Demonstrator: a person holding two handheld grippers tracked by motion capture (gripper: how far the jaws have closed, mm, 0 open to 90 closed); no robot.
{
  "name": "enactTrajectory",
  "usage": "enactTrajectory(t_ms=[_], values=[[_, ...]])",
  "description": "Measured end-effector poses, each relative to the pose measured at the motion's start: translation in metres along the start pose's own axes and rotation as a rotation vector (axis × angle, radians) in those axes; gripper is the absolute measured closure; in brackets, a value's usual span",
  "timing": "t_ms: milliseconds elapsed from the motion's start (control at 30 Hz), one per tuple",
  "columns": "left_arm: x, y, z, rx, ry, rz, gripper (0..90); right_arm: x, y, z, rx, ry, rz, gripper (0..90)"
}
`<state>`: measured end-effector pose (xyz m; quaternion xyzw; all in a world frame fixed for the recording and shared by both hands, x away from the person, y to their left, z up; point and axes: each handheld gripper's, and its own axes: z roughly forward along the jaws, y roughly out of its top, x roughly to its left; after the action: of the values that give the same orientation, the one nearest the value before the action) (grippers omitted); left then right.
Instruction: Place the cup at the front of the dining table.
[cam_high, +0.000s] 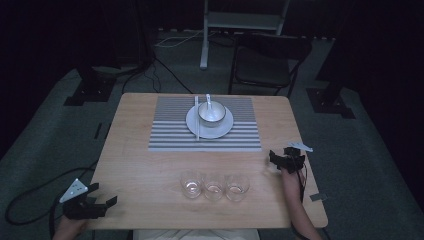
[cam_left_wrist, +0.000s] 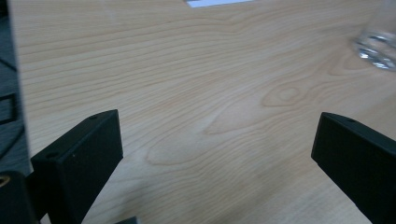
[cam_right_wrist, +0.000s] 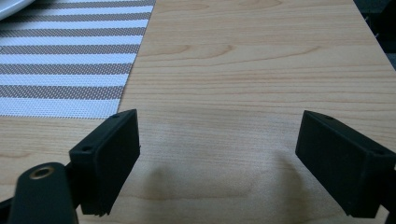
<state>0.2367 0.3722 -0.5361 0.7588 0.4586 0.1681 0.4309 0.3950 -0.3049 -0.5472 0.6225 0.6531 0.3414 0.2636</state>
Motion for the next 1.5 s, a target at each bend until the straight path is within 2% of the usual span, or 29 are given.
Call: enactTrajectory(t_ms=[33,133,167,233,300,433,500,633,700,833,867,1100,1500], values=[[-0.001,0.001,0.004,0.014,0.003,0.018,2.4,0.001,0.0,0.0,0.0,-0.004,-0.004,13.1],[-0.002,0.002,0.005,0.013,-0.002,0.028,2.4,0.001,0.0,0.0,0.001,-0.004,-0.005,13.1],[-0.006,0.001,0.009,0.015,-0.029,0.081,2.4,0.001,0.0,0.0,0.001,-0.006,-0.006,13.1],[-0.006,0.002,0.011,0.005,-0.029,0.101,2.5,0.001,0.0,0.001,0.002,-0.006,-0.011,13.1],[-0.005,0.004,0.013,-0.005,-0.043,0.096,2.5,0.002,0.0,0.001,0.004,-0.004,-0.018,13.1],[-0.006,0.005,0.016,0.021,-0.057,0.089,2.5,0.003,0.001,0.001,0.007,-0.013,-0.022,13.1],[-0.006,0.005,0.015,0.016,-0.06,0.082,2.5,0.002,0.0,0.001,0.007,-0.01,-0.021,13.1],[-0.006,0.007,0.016,0.029,-0.091,0.061,2.5,0.003,0.0,0.001,0.003,-0.002,-0.028,13.1],[-0.009,0.008,0.018,0.037,-0.095,0.073,2.5,0.003,0.0,0.001,0.003,-0.004,-0.029,13.1],[-0.014,0.011,0.023,0.053,-0.13,0.085,2.4,0.003,0.0,0.001,0.003,-0.006,-0.028,13.1],[-0.015,0.012,0.025,0.055,-0.124,0.093,2.4,0.003,0.0,0.001,0.004,-0.006,-0.027,13.1],[-0.02,0.015,0.03,0.062,-0.161,0.104,2.5,0.003,0.0,0.001,0.004,-0.007,-0.027,13.1],[-0.027,0.022,0.033,0.058,-0.165,0.128,2.5,0.003,0.001,0.001,0.005,-0.006,-0.025,13.1]])
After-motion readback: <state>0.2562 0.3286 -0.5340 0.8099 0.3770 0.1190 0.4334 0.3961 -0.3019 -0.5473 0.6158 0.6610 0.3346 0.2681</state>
